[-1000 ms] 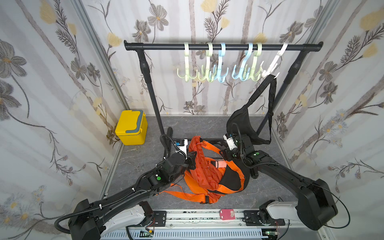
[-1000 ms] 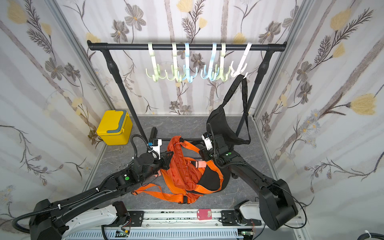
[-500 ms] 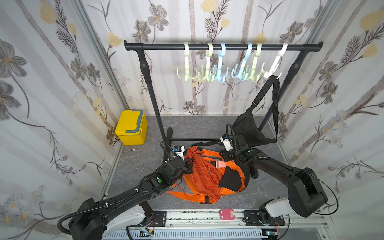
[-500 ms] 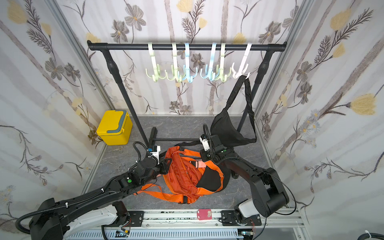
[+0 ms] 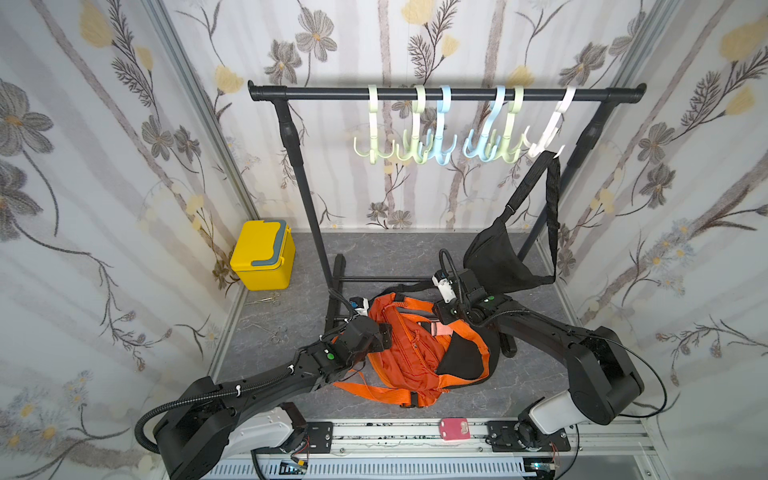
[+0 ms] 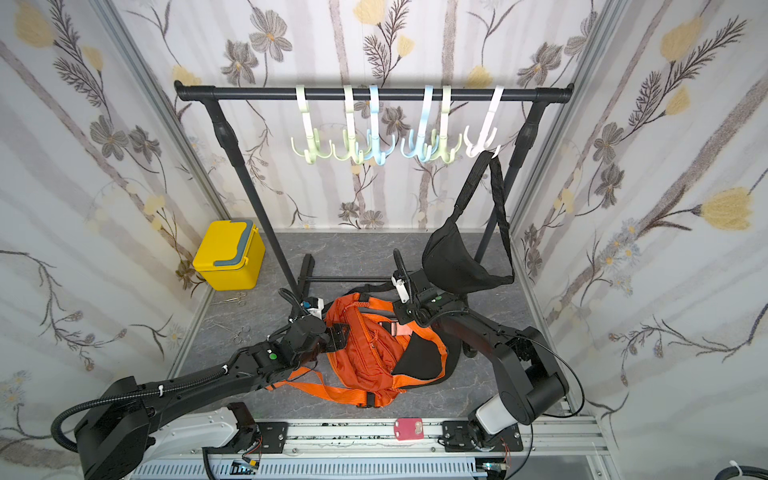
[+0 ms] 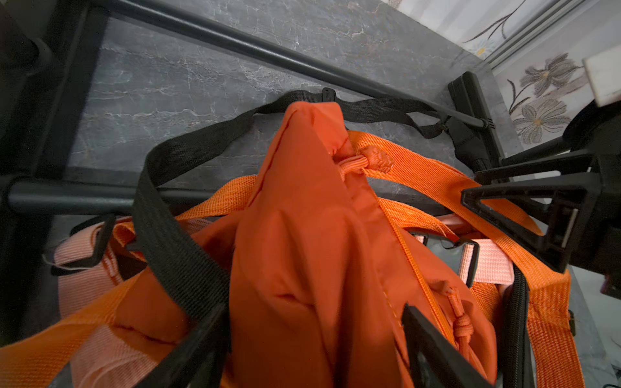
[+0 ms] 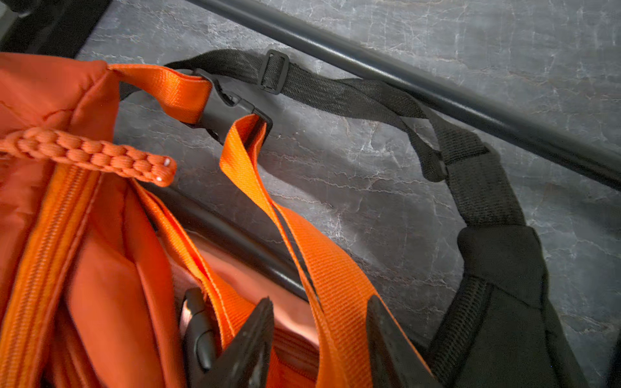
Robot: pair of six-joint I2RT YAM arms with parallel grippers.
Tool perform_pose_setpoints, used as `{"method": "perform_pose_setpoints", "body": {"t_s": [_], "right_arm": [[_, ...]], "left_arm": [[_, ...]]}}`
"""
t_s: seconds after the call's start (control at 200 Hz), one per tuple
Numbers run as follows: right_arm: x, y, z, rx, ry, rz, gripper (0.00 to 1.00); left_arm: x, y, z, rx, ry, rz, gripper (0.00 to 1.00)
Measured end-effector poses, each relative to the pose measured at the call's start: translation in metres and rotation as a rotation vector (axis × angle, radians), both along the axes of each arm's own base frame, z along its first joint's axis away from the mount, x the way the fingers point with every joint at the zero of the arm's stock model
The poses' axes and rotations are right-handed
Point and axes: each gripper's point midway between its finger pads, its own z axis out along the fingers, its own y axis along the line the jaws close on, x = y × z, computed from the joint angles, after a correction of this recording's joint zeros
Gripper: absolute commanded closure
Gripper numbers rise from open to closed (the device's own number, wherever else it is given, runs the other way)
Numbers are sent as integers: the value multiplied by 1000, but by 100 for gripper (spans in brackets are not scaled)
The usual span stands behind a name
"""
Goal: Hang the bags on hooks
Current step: Pick up the bag from the bag.
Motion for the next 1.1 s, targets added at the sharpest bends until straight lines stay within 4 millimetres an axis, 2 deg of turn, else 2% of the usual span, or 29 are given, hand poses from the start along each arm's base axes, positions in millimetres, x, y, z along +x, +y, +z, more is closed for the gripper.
{"method": "perform_pose_setpoints", "body": {"t_s": [0.065, 0.115, 0.175, 0.275, 0.3, 0.515, 0.574, 0.669, 0.774, 0.954, 1.024, 1.099], "right_arm": [[-1, 0, -6, -20, 13, -1, 58], [-1, -2, -10, -35, 22, -4, 63], [-3, -1, -11, -40, 29, 2, 78], [-7, 5, -9, -22, 36, 22, 96], [-7, 5, -8, -18, 35, 24, 100], [-7, 12, 35, 66, -47, 34, 100], [-8, 12, 51, 90, -81, 36, 100], [-11, 9, 91, 154, -175, 28, 100], [-16, 0, 135, 216, -300, 3, 100], [-25, -23, 196, 273, -485, -63, 100], [-27, -34, 218, 277, -550, -98, 100], [-32, -48, 251, 290, -648, -137, 100]], "left_arm": [[0, 0, -4, 6, 11, 5, 50], [1, 1, -6, 9, 13, 11, 62], [1, 2, -6, 12, 12, 19, 76], [4, 2, 0, 10, 0, 27, 100], [4, 2, 2, 9, -6, 27, 100], [5, 3, 30, -20, -86, 6, 100], [5, 4, 44, -43, -128, -2, 100], [3, 10, 66, -73, -196, 0, 100], [0, 20, 99, -125, -296, 12, 100], [-9, 33, 151, -206, -451, 5, 100], [-12, 35, 176, -228, -506, -4, 100], [-16, 34, 210, -251, -575, -19, 100]]}}
